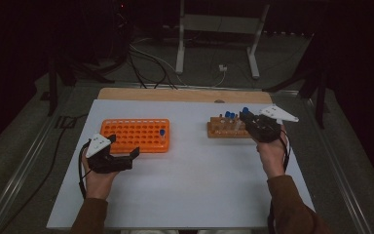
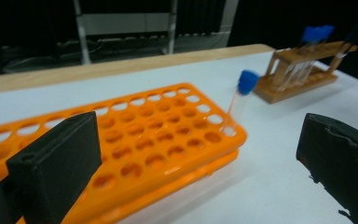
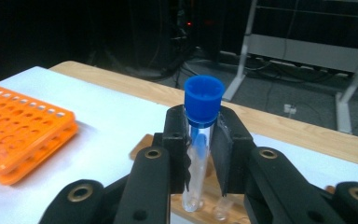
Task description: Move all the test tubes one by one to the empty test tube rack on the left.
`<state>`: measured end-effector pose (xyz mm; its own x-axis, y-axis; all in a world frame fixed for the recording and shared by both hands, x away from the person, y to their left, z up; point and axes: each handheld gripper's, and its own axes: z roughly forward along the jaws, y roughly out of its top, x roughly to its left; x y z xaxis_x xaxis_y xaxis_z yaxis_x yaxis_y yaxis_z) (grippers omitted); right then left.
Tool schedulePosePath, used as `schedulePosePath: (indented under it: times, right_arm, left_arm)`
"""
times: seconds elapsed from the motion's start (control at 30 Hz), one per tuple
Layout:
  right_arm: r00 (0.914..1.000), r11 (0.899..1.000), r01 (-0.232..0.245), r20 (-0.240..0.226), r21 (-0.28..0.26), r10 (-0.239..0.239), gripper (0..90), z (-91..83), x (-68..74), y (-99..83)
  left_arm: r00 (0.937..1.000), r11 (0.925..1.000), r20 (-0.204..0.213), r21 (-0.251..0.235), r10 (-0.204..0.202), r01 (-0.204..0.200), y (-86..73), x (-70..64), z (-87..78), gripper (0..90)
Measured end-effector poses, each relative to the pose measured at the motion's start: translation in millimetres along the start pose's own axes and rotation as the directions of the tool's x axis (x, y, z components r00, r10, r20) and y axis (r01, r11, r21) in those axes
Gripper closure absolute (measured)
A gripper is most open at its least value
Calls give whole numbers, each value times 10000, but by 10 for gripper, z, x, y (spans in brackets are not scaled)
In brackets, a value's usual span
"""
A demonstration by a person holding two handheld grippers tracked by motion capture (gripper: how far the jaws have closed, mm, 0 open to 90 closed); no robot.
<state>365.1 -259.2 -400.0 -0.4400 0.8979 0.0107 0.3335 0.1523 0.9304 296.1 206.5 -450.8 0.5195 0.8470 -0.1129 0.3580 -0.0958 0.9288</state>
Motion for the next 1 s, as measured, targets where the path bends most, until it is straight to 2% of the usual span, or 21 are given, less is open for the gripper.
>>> schedulePosePath:
  times: [0.37, 0.5, 0.6, 0.73, 0.87, 1.0]
  right_arm:
    - [9958, 10000, 46, -916, 78, -38, 761, 79, 301, -41]
    - [9924, 9997, 208, -1214, 140, -189, 762, 115, 429, -38]
    - [9894, 9996, 264, -1429, 132, -243, 761, 133, 512, -28]
    - [9852, 9991, 379, -1683, 197, -340, 760, 169, 621, -23]
    - [9799, 9990, 391, -1965, 230, -338, 761, 212, 729, -21]
    - [9741, 9989, 420, -2230, 211, -363, 760, 245, 831, -10]
  left_arm:
    - [9963, 9973, 603, -430, 614, -588, 125, -158, 111, 7]
    - [9946, 9962, 763, -564, 706, -664, 170, -213, 157, 10]
    - [9924, 9957, 1032, -706, 667, -595, 200, -246, 189, 10]
    - [9896, 9967, 1267, -532, 675, -612, 234, -300, 245, 10]
    - [9859, 9982, 1564, -13, 600, -605, 262, -372, 320, 10]
    - [9832, 9978, 1709, 80, 635, -659, 281, -442, 390, 10]
